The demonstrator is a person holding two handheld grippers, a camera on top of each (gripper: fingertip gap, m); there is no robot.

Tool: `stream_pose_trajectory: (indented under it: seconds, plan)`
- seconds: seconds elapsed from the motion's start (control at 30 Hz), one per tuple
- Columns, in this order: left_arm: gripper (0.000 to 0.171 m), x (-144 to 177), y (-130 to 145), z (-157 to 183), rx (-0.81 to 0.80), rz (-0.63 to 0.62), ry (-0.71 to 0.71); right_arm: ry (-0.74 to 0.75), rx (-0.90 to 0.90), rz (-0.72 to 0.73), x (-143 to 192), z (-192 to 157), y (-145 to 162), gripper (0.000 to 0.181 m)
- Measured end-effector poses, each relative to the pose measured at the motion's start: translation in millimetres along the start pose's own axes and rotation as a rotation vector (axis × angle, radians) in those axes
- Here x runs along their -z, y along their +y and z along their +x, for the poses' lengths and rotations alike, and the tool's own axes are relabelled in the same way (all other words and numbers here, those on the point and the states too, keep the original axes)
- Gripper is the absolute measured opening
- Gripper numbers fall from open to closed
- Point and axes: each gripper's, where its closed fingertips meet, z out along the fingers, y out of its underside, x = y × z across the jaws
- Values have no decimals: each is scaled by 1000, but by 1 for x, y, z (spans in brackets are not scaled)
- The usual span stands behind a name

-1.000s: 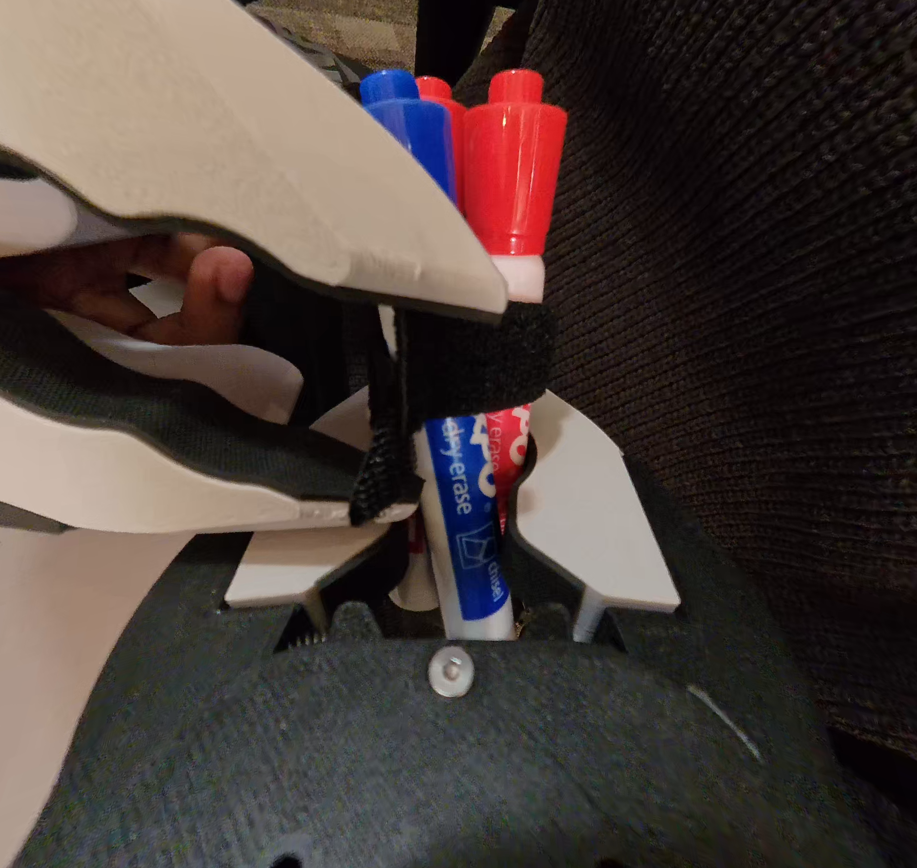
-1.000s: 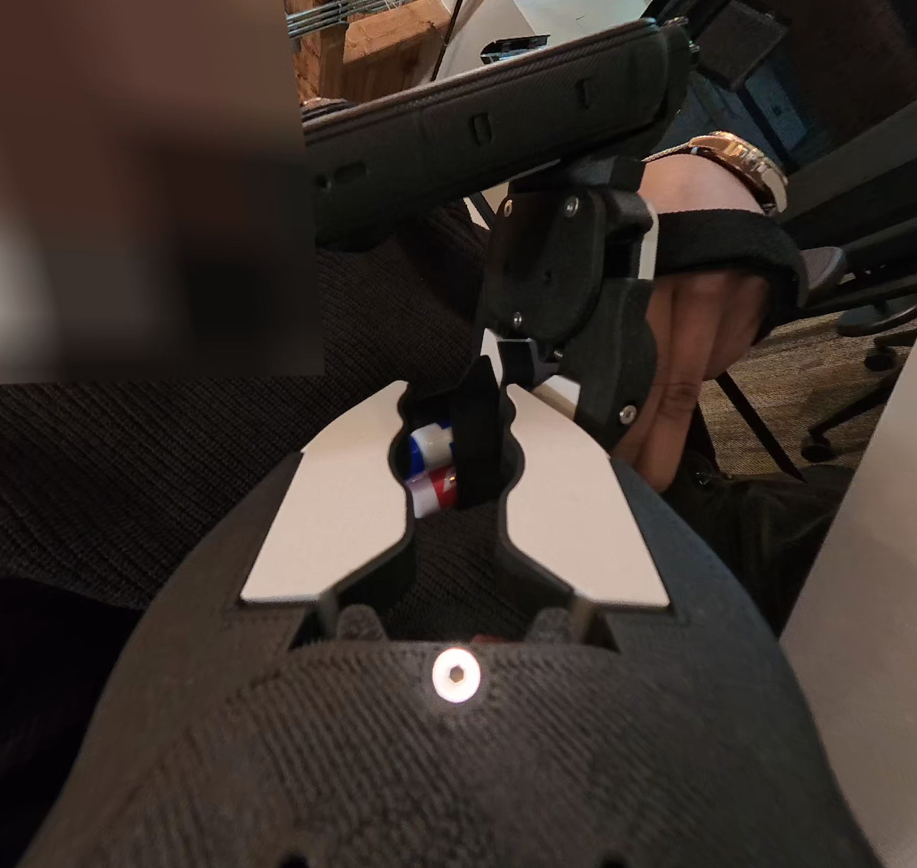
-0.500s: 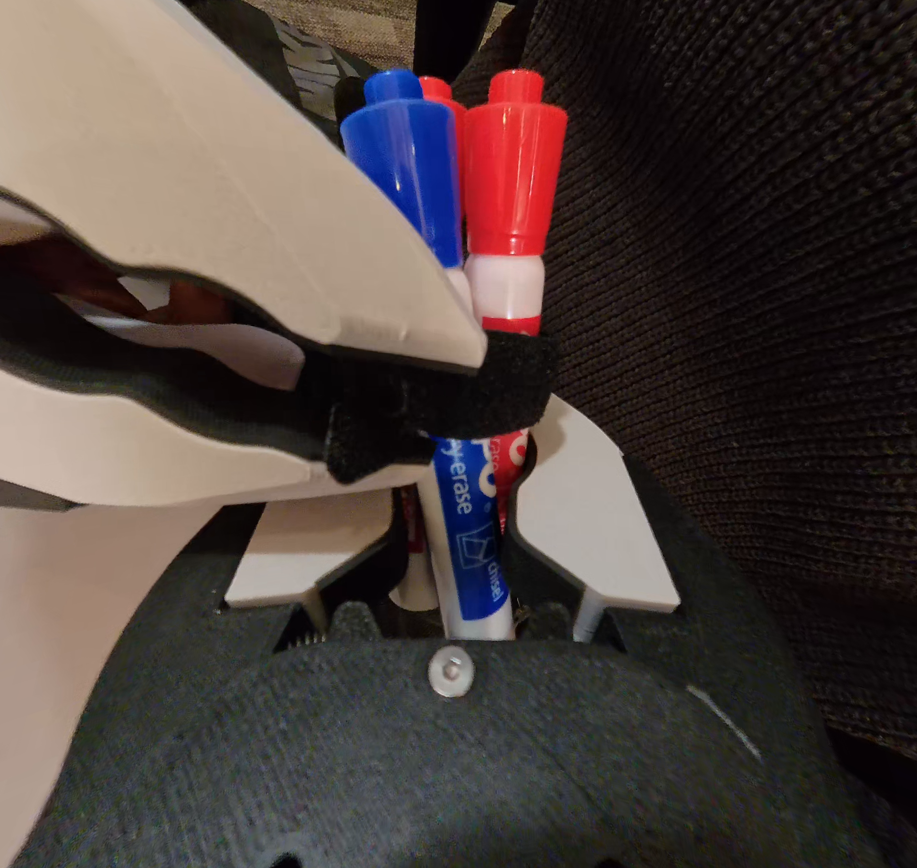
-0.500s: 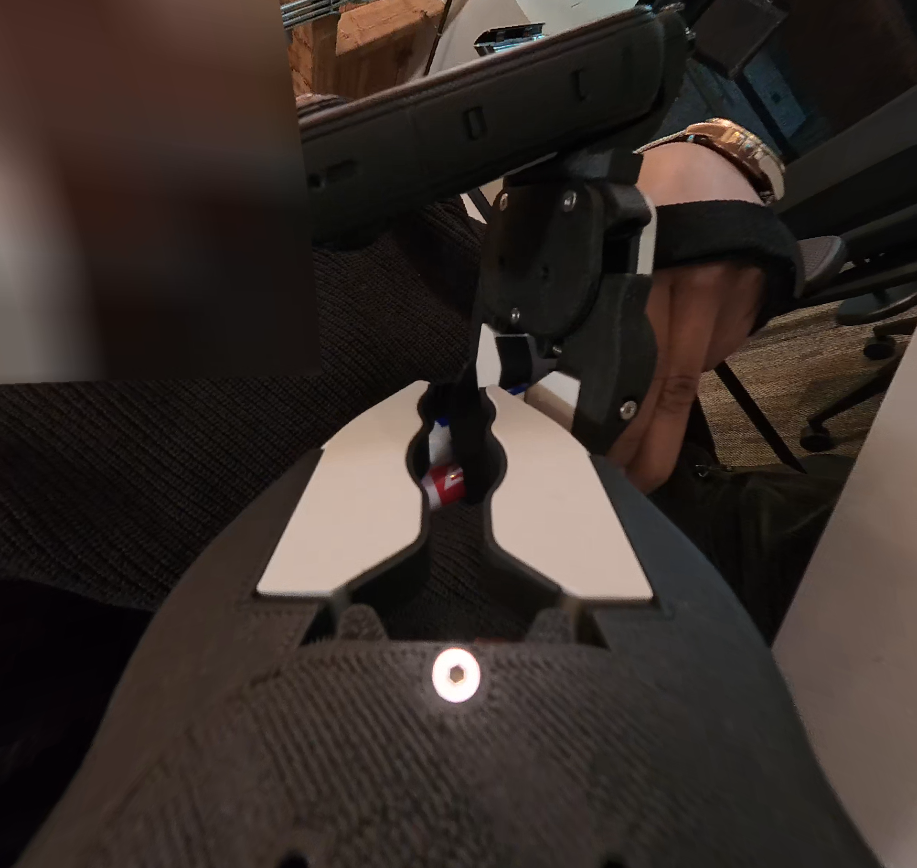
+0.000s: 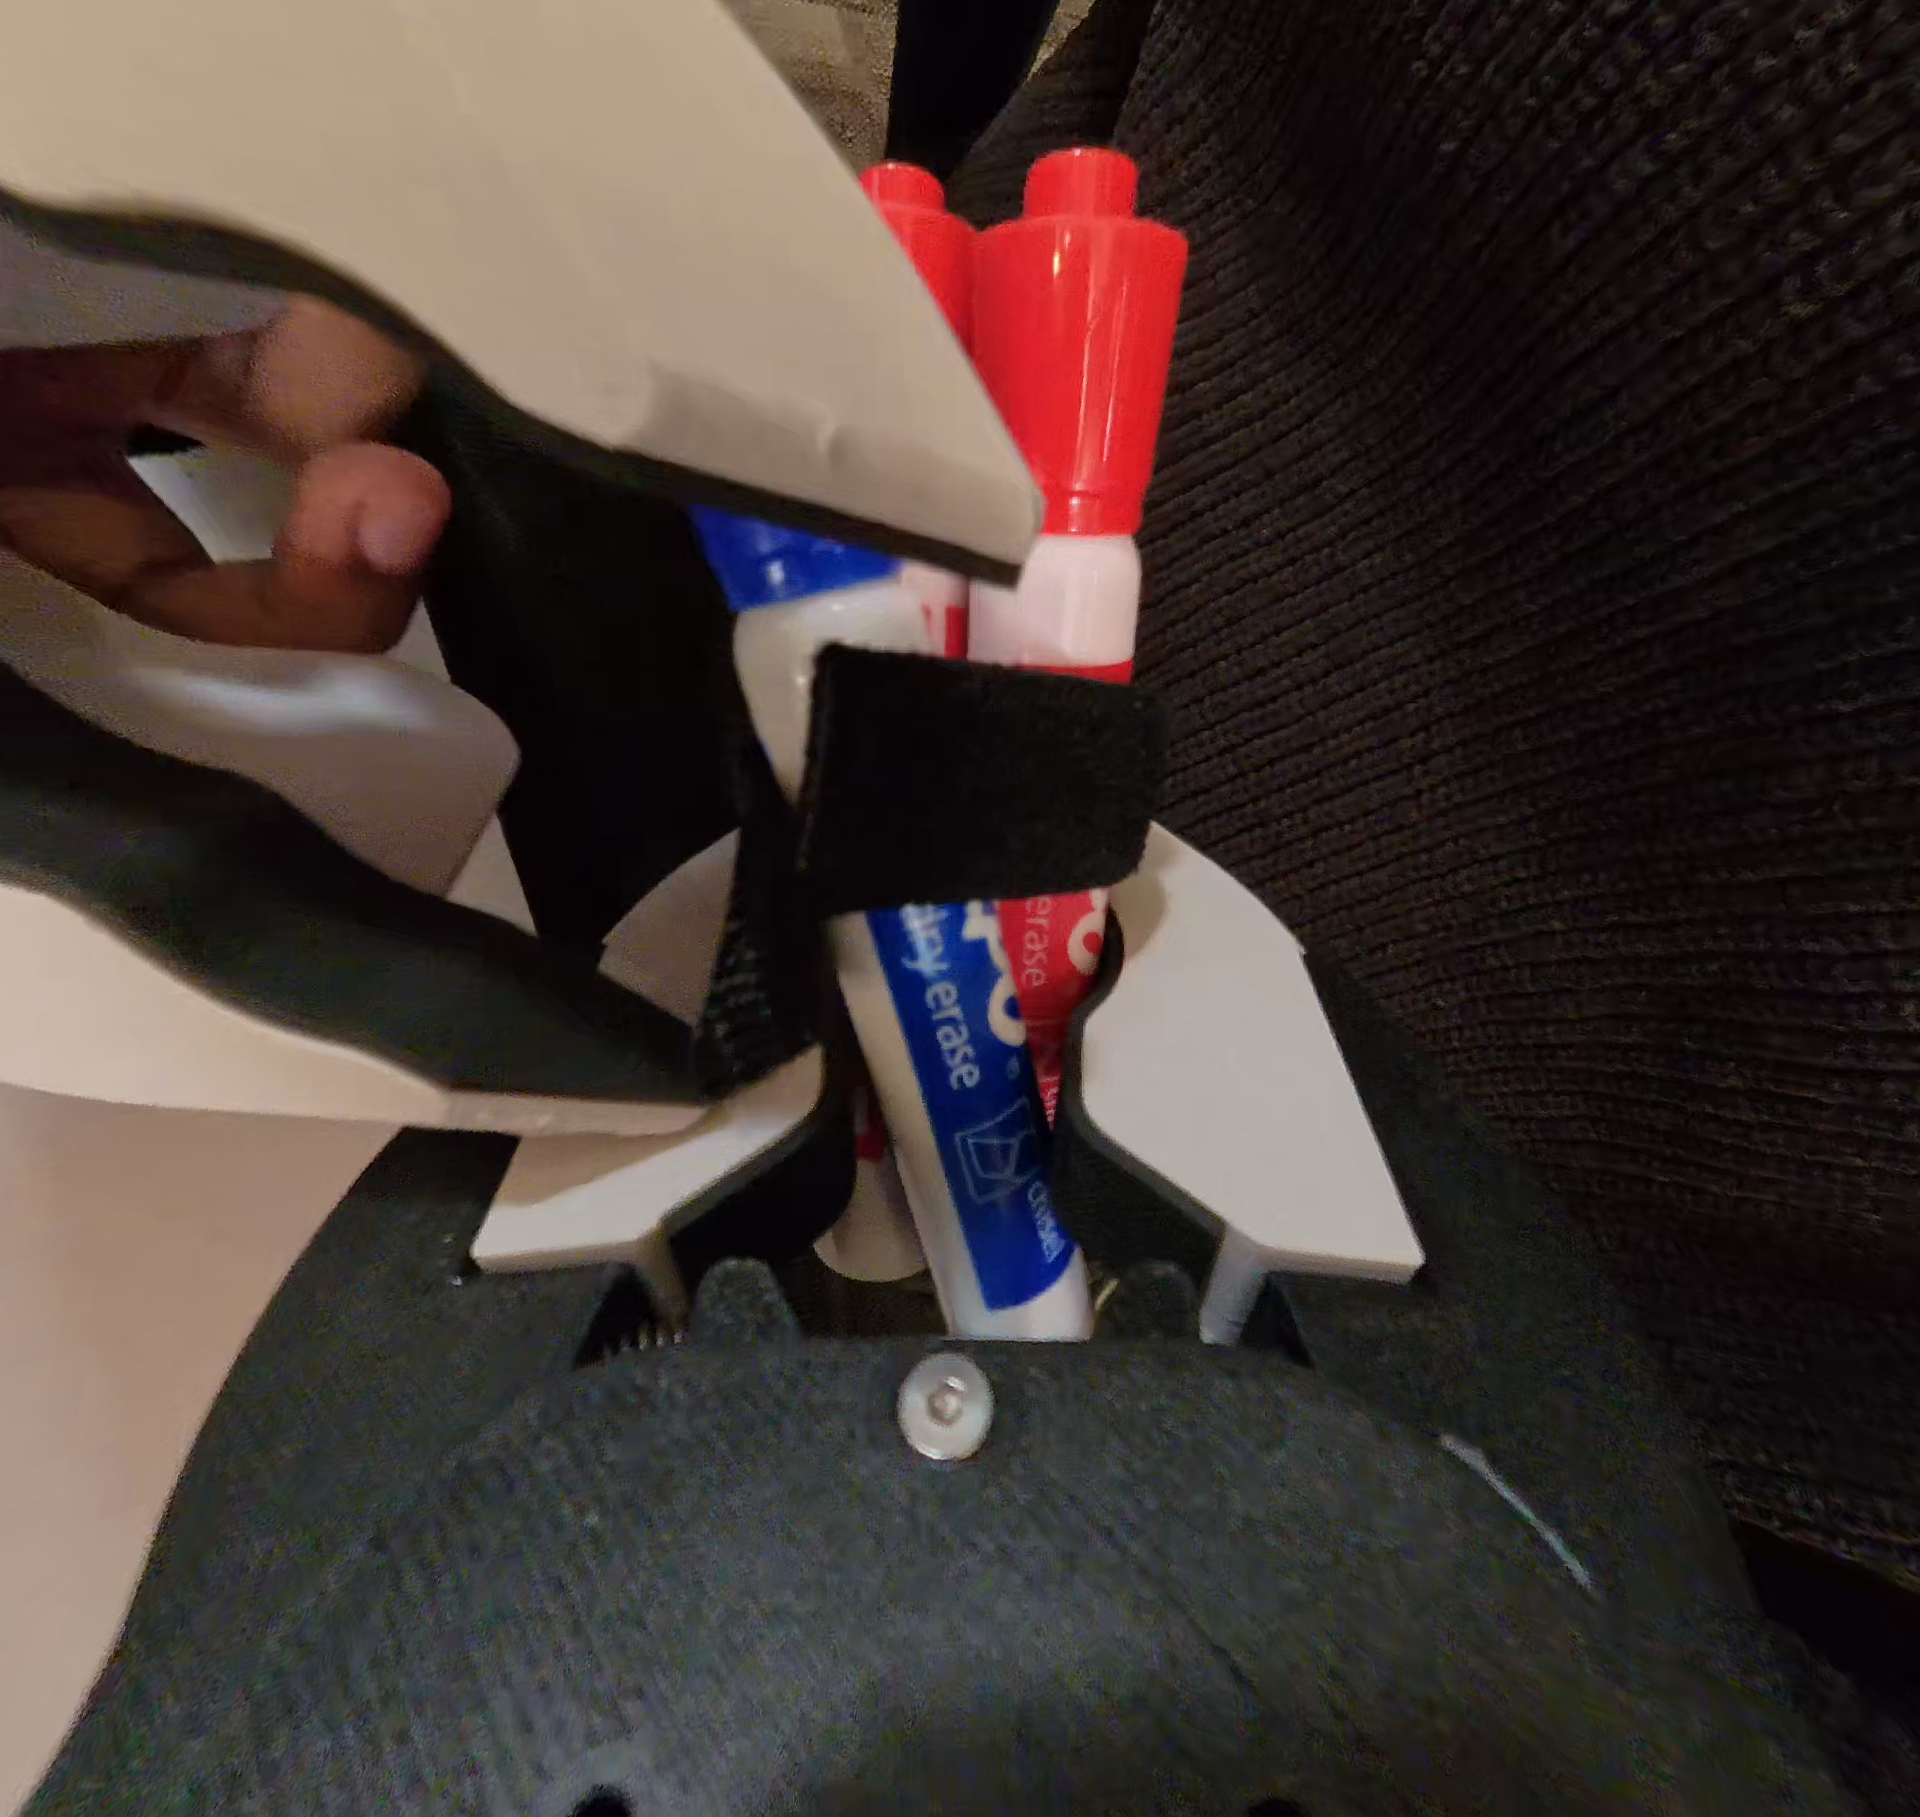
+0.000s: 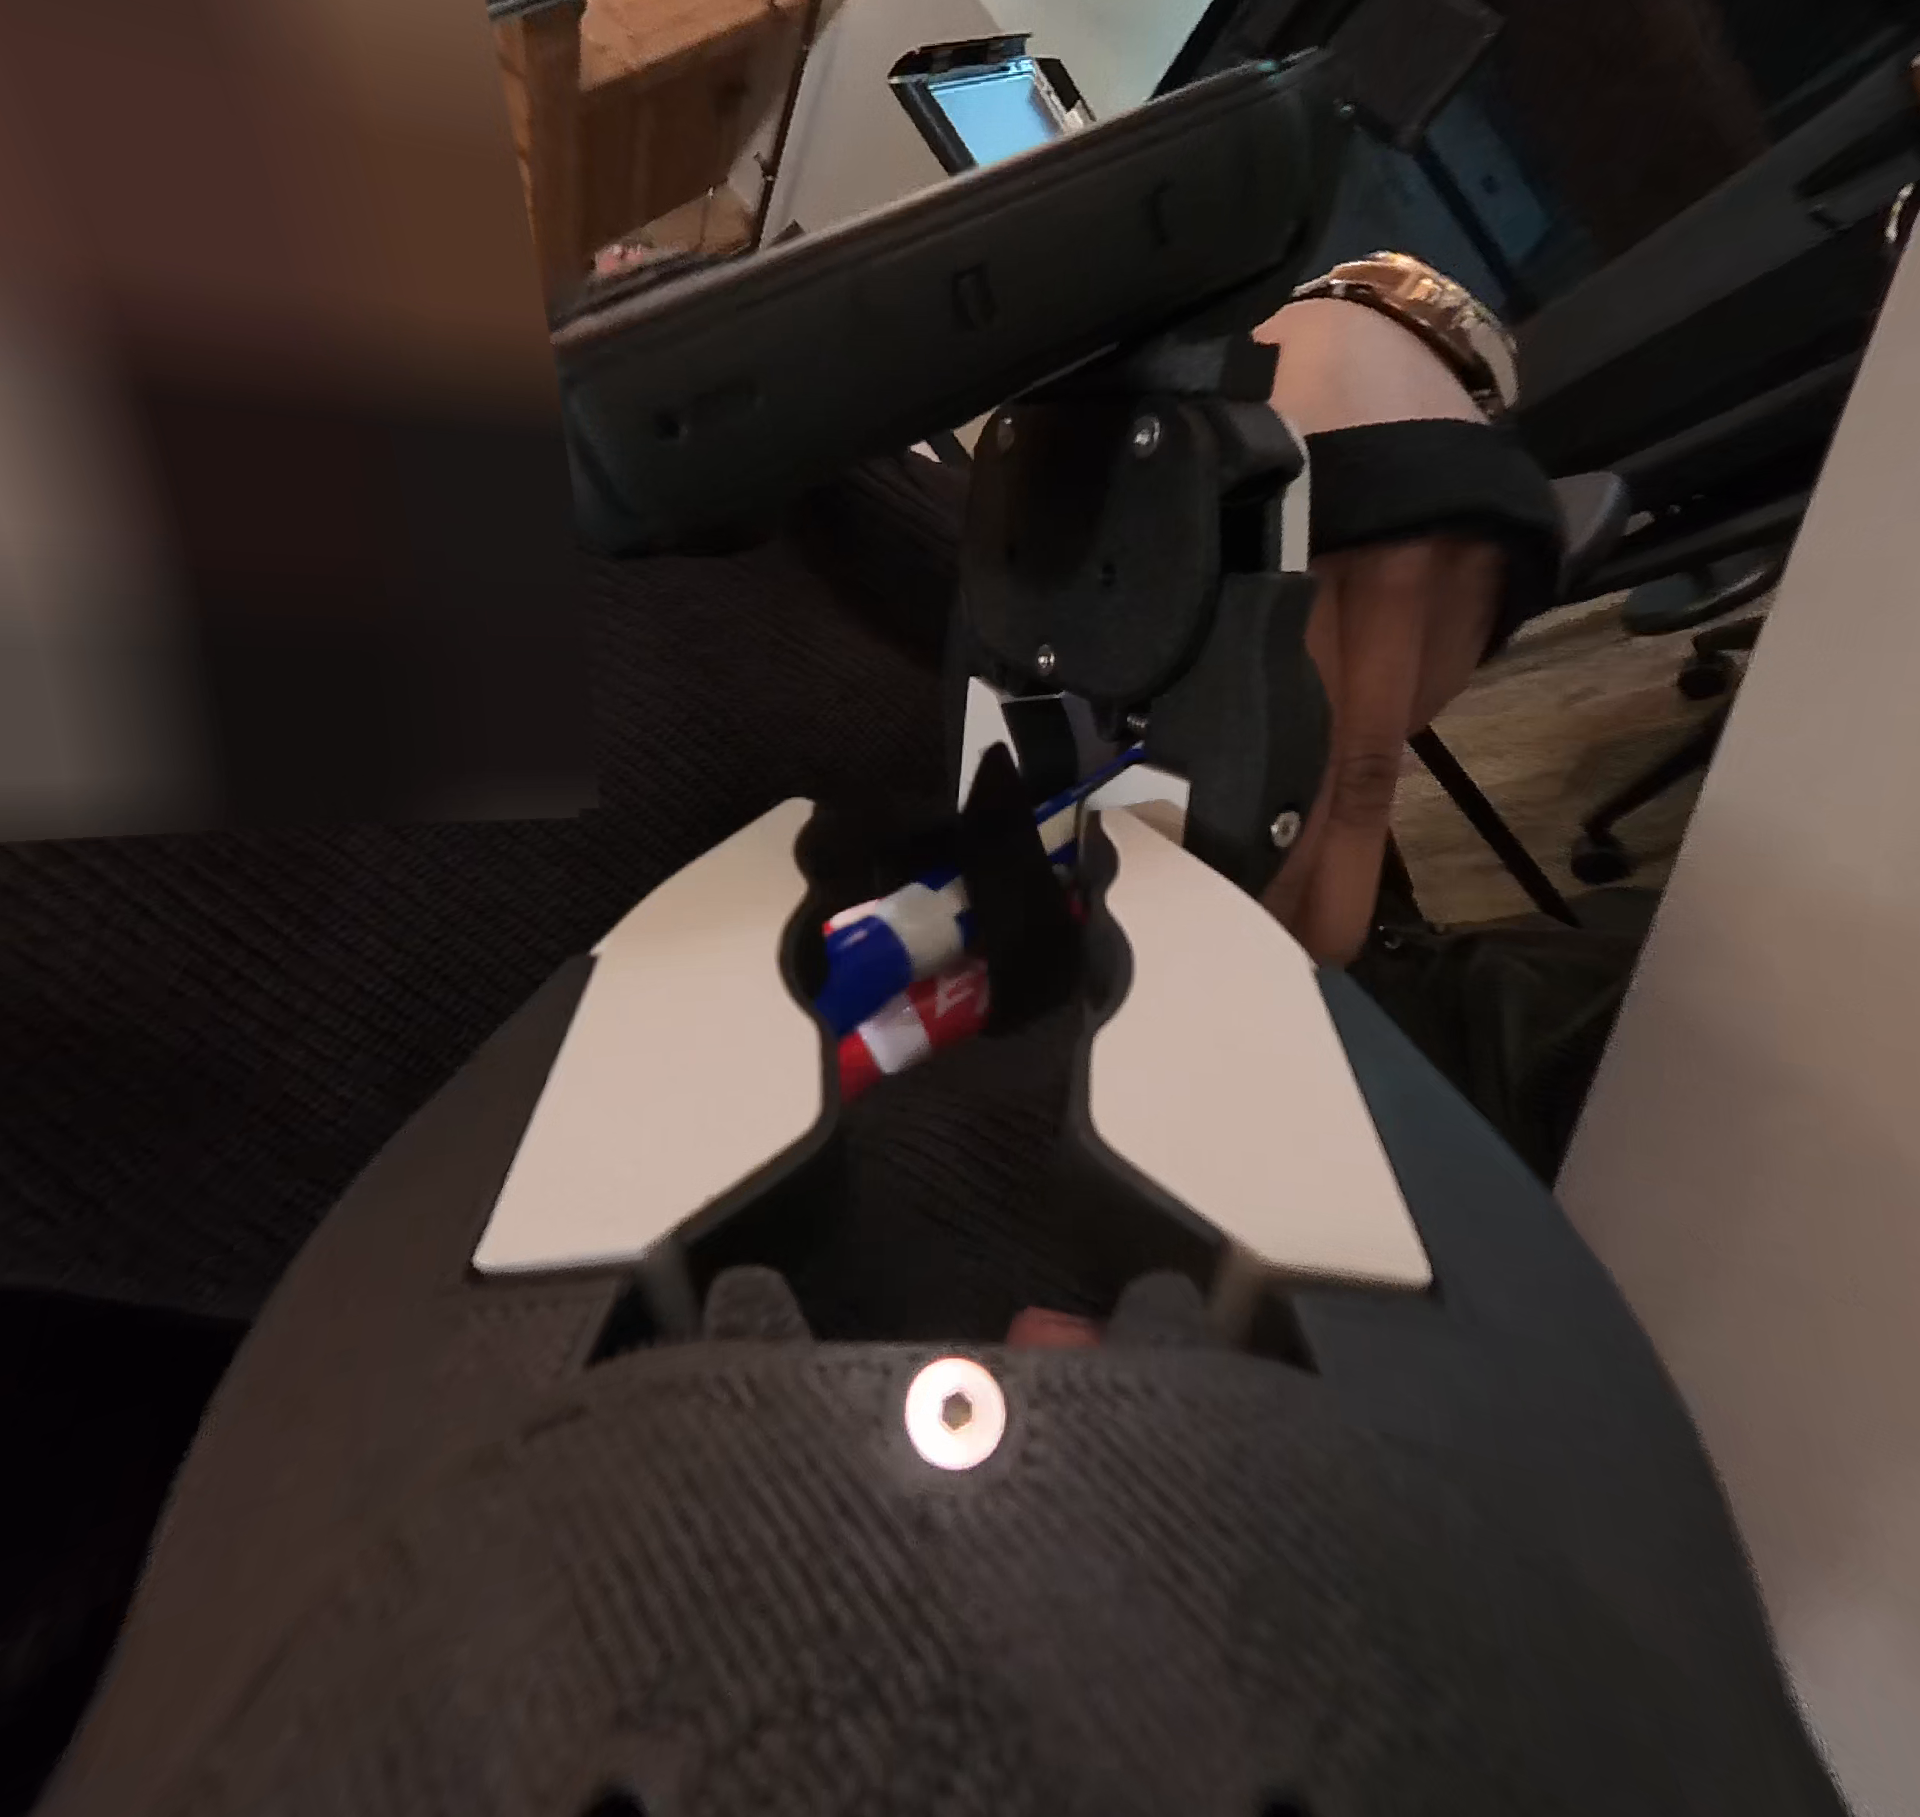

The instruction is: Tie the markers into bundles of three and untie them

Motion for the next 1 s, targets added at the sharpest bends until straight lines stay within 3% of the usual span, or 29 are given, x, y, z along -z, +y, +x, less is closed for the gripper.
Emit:
stream_pose_trajectory:
  seconds: [0.2, 0.5, 1.0]
  plan:
    - [44, 2, 3, -4, 20, 0, -15, 202, 22, 18, 12, 8, -10, 56]
    - [44, 3, 8, -7, 36, -14, -18, 473, 193, -165, 5, 3, -5, 48]
    - [43, -3, 10, -4, 34, -51, -8, 446, 149, -231, -2, 13, 14, 22]
